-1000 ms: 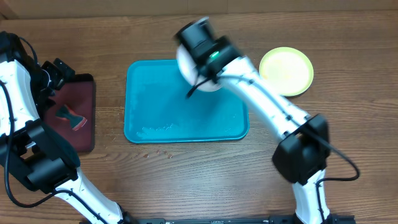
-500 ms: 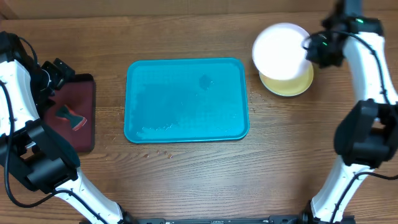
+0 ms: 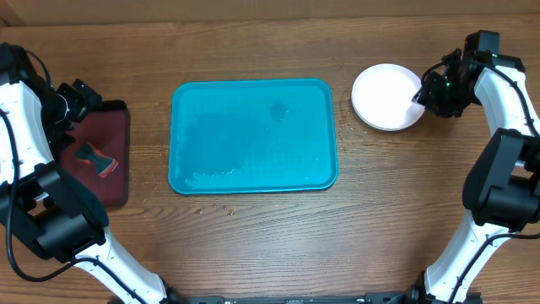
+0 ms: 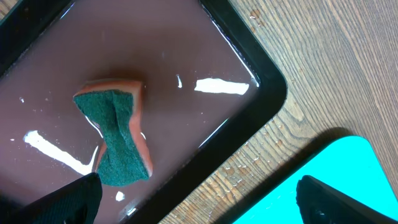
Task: Clean dirty plates on tray and stack at the side
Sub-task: 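Lift the white plate with the right gripper and stack it on yellow plate, then open the right gripper and withdraw it from the plate stack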
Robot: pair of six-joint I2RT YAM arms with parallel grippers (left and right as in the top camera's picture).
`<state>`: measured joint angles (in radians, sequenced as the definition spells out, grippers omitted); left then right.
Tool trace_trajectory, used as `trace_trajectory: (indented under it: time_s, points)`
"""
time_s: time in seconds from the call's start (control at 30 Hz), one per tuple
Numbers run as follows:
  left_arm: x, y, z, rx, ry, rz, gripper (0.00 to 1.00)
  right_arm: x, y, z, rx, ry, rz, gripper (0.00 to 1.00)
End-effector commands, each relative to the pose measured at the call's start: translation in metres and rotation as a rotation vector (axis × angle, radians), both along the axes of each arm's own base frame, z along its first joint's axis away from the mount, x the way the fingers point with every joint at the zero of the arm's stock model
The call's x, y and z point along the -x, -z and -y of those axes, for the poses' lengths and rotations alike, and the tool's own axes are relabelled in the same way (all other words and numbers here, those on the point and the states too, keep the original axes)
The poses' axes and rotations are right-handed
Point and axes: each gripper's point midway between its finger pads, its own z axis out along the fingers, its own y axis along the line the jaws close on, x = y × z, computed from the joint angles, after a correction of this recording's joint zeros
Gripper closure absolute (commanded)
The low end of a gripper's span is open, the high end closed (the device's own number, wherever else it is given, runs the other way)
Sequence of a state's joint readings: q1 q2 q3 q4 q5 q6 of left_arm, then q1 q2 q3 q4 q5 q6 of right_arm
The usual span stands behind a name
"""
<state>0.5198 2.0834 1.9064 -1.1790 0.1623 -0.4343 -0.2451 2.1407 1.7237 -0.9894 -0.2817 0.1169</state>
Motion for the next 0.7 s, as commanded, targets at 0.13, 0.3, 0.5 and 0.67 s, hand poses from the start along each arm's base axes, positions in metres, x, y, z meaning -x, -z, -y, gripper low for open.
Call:
trace_trajectory:
  time_s: [0.13,0.3,0.5,0.67]
  points:
    - [0.001,-0.006,0.001,-0.003,0.017,0.018,0.0,0.005,-0.068,-0.017,-0.068,-0.008,0.089,0.09]
    - [0.001,-0.006,0.001,-0.002,0.017,0.018,0.0,0.034,-0.117,-0.031,-0.06,-0.035,0.113,0.0]
    - [0.001,-0.006,0.001,-0.003,0.017,0.018,0.0,0.075,-0.153,-0.078,-0.075,-0.129,0.084,0.0]
    - [0.001,-0.006,0.001,-0.002,0.017,0.018,0.0,0.115,-0.158,-0.123,-0.093,-0.243,-0.024,0.0]
